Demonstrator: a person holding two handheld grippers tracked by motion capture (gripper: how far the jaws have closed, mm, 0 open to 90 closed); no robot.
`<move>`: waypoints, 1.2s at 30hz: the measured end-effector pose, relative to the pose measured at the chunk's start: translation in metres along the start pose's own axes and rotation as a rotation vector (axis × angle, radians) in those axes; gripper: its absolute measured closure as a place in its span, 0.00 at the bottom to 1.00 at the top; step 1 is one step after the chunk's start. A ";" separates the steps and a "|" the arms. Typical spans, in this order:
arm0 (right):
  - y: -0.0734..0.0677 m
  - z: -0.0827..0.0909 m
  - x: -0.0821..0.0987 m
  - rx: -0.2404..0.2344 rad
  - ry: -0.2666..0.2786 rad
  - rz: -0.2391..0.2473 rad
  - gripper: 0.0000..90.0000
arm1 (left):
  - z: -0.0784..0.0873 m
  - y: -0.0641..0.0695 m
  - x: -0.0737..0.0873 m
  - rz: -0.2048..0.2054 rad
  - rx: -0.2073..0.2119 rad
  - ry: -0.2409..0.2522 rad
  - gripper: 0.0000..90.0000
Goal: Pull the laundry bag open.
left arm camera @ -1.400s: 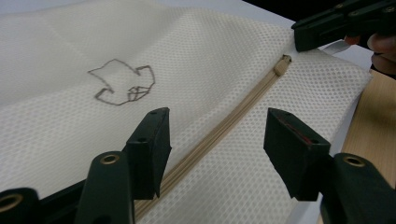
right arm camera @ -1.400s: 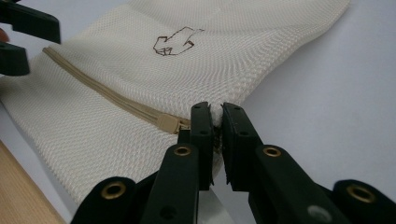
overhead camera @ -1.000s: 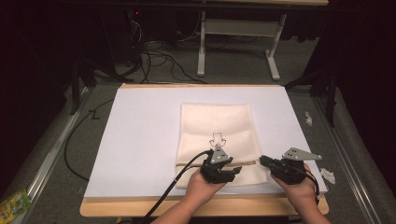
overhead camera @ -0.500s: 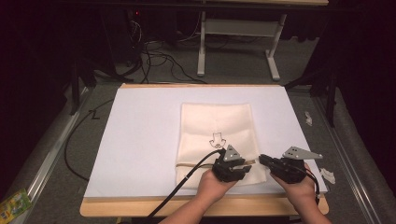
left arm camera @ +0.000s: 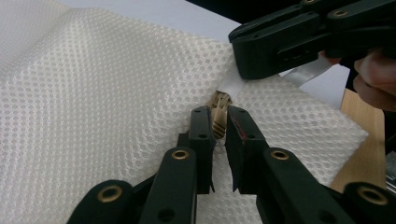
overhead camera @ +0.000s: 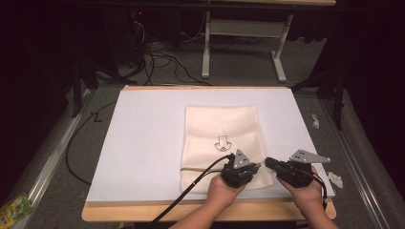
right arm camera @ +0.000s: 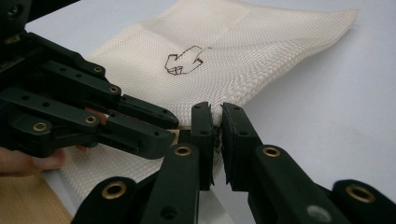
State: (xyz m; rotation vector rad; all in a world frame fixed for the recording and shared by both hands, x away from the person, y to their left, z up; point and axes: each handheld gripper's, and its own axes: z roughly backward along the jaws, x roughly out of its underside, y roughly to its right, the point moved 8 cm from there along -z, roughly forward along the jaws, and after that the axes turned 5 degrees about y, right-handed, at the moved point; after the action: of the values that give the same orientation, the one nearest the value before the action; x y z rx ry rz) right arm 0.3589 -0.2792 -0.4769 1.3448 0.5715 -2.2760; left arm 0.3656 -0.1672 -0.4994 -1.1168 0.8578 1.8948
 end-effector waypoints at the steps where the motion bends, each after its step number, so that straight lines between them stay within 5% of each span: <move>1: 0.000 0.000 0.000 0.001 0.001 -0.001 0.94 | 0.000 0.001 0.000 -0.002 0.000 0.002 0.91; 36: -0.001 0.000 0.000 0.012 -0.005 0.017 0.94 | -0.004 0.002 0.000 -0.012 -0.013 -0.005 0.97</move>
State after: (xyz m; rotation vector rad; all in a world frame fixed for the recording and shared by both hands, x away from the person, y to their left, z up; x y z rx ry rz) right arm 0.3584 -0.2782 -0.4774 1.3443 0.5432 -2.2726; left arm 0.3653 -0.1713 -0.5002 -1.1219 0.8349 1.8953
